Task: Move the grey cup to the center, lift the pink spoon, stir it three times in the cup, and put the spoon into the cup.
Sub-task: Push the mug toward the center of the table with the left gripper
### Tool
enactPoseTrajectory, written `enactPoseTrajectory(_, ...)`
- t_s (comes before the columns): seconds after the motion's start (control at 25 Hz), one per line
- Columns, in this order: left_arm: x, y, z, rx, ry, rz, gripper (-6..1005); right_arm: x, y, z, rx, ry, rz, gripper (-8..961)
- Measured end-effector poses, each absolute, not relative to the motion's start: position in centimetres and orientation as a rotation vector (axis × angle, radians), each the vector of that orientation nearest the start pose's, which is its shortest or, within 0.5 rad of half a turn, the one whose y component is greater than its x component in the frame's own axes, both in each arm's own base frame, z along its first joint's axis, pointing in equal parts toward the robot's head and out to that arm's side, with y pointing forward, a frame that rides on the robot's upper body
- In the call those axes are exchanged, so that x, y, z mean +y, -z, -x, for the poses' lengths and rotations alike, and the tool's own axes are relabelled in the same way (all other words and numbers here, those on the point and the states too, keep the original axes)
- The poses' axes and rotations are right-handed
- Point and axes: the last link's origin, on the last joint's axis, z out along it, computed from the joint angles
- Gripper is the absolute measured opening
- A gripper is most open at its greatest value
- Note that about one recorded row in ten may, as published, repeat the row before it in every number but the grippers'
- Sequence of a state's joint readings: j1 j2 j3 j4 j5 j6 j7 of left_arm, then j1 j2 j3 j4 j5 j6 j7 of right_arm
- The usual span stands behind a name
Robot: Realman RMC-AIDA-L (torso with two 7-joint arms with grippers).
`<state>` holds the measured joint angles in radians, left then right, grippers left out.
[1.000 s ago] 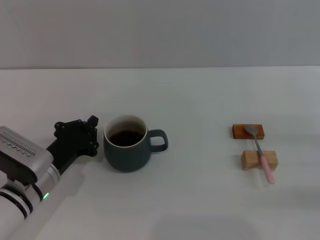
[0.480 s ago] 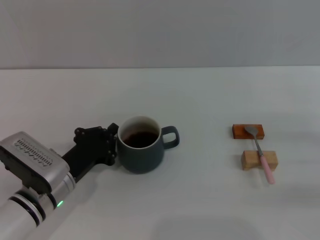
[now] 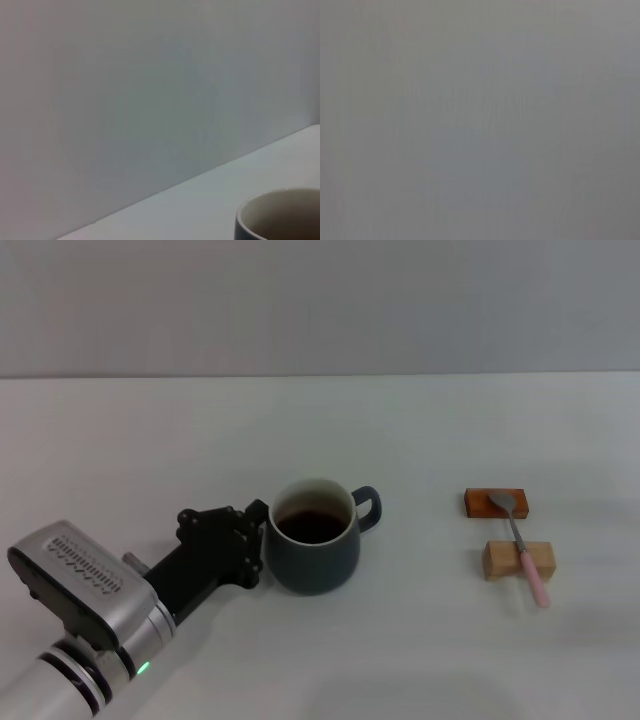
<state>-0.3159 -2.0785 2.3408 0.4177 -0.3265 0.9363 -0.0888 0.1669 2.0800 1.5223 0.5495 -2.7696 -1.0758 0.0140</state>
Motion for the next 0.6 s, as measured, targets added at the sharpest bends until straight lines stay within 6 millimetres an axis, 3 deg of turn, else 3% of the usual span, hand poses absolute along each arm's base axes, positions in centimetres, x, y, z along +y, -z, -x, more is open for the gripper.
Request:
enactPoseTrajectory(0.48, 28.2, 10.5, 28.3, -0.401, 0.622, 2.134, -2, 30.9, -5.5, -34.5, 0.447, -0.654, 1.295, 532)
enactPoseTrajectory(0.6, 30.0, 8.3, 29.2, -0.44, 0.62, 1.992, -2, 30.8, -4.8, -34.4, 0.446, -0.65, 1.323, 532)
